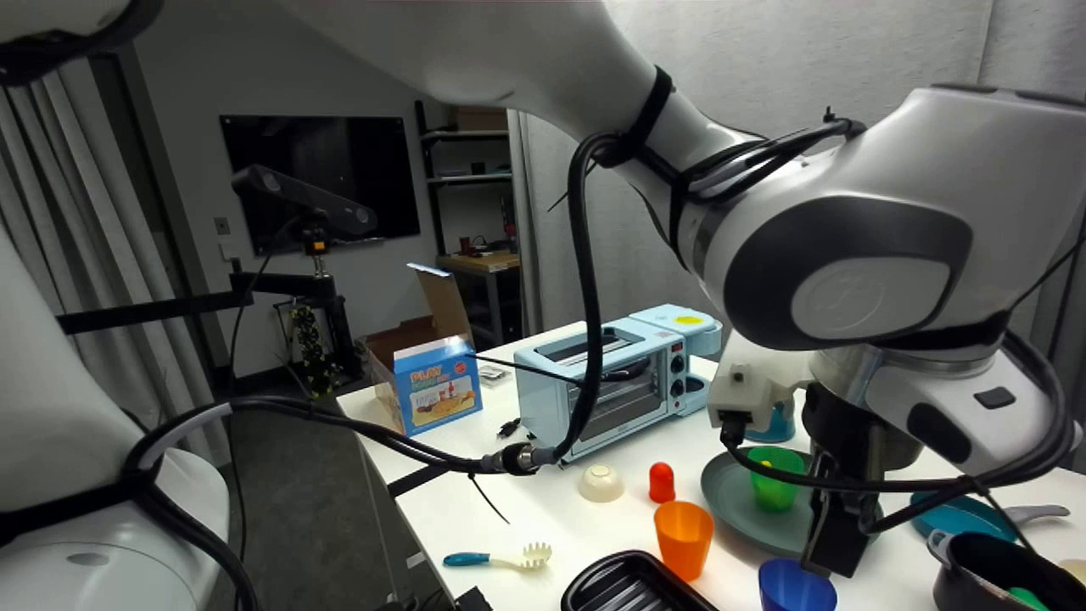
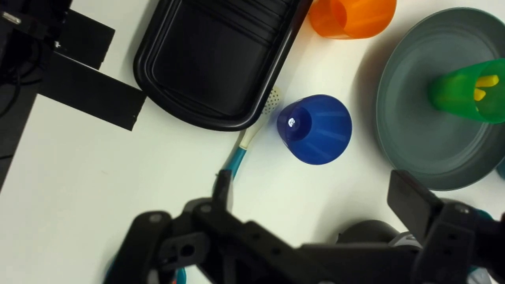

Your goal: Put the dishing spoon in the blue cup

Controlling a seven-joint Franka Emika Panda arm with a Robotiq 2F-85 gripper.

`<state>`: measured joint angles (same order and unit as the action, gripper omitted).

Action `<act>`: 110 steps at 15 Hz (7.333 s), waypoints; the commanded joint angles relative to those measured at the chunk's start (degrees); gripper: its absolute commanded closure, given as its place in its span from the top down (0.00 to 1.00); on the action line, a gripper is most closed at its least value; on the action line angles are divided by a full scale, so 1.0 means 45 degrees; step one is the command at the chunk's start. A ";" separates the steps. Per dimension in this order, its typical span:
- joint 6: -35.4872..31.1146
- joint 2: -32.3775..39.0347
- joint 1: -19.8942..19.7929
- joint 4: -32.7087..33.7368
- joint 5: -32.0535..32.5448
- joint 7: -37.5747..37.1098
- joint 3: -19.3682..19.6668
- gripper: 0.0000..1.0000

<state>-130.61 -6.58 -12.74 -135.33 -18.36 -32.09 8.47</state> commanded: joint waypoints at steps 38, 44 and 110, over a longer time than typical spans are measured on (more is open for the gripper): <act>-0.3162 0.5675 0.0519 0.1751 -0.0015 -0.1505 0.0585 1.00; -0.3451 0.6335 0.0472 0.2011 -0.0583 -0.1374 0.0474 1.00; -0.4907 0.1477 0.1909 -0.0893 0.7501 -0.8474 0.1889 0.04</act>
<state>-156.17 3.56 -2.78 -139.91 10.17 -65.25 18.46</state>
